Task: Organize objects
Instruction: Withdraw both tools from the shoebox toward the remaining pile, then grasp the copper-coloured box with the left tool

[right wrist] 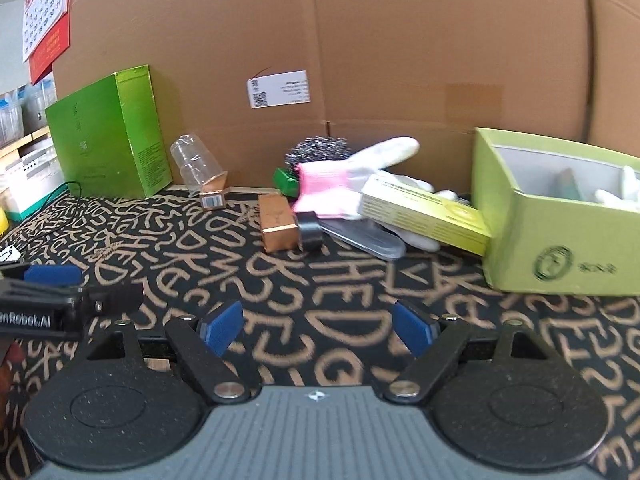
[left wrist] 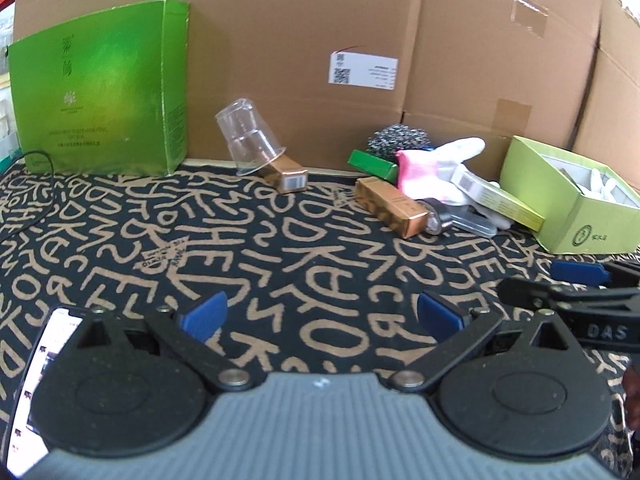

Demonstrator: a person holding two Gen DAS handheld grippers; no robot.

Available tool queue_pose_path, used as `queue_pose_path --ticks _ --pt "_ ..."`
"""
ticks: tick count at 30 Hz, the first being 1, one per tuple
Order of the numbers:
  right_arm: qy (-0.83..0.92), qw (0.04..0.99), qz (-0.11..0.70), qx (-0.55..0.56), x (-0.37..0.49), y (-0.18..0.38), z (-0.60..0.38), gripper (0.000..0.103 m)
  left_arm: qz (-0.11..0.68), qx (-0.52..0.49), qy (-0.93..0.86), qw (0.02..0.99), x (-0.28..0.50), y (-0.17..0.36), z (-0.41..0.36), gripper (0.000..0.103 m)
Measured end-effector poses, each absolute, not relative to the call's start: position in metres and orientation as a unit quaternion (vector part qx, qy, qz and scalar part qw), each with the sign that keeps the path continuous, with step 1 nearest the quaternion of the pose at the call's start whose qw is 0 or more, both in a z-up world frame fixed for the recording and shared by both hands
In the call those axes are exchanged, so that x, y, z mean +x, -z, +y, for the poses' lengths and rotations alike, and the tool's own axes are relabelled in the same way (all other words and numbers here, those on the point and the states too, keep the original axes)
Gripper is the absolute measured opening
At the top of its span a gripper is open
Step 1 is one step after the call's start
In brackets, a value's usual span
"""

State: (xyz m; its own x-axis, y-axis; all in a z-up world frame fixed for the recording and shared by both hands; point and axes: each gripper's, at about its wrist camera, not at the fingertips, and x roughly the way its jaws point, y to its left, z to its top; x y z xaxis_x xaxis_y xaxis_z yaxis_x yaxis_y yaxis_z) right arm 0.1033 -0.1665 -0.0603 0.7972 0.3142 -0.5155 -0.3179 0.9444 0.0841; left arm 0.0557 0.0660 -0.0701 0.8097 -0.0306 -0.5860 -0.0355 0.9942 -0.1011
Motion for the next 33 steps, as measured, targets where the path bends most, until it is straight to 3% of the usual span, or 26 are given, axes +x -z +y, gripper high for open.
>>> queue_pose_path --ticks 5,9,16,17,18,27,29,33 --pt "-0.175 0.948 0.266 -0.028 0.131 0.06 -0.144 0.074 0.302 -0.054 0.003 0.952 0.063 0.064 0.071 0.103" --pt "-0.175 0.947 0.267 -0.036 0.155 0.059 -0.136 0.055 0.293 -0.057 0.0 0.954 0.071 0.055 0.072 0.103" --pt "-0.177 0.947 0.266 -0.045 0.188 0.066 -0.126 0.05 0.291 -0.068 0.012 0.954 0.092 0.047 0.068 0.103" --pt "-0.177 0.946 0.267 -0.044 0.192 0.068 -0.125 0.041 0.292 -0.069 0.013 0.954 0.097 0.047 0.066 0.103" --pt "-0.178 0.945 0.273 -0.042 0.194 0.069 -0.126 0.022 0.294 -0.071 0.014 0.953 0.102 0.046 0.065 0.103" --pt "-0.173 0.943 0.283 -0.029 0.15 0.069 -0.152 0.022 0.338 -0.104 0.059 0.934 0.183 0.062 0.031 0.103" --pt "-0.176 0.941 0.286 -0.027 0.136 0.069 -0.159 0.022 0.356 -0.11 0.06 0.926 0.202 0.071 0.021 0.097" --pt "-0.179 0.94 0.289 -0.022 0.114 0.066 -0.173 0.022 0.372 -0.103 0.054 0.921 0.225 0.085 0.011 0.074"
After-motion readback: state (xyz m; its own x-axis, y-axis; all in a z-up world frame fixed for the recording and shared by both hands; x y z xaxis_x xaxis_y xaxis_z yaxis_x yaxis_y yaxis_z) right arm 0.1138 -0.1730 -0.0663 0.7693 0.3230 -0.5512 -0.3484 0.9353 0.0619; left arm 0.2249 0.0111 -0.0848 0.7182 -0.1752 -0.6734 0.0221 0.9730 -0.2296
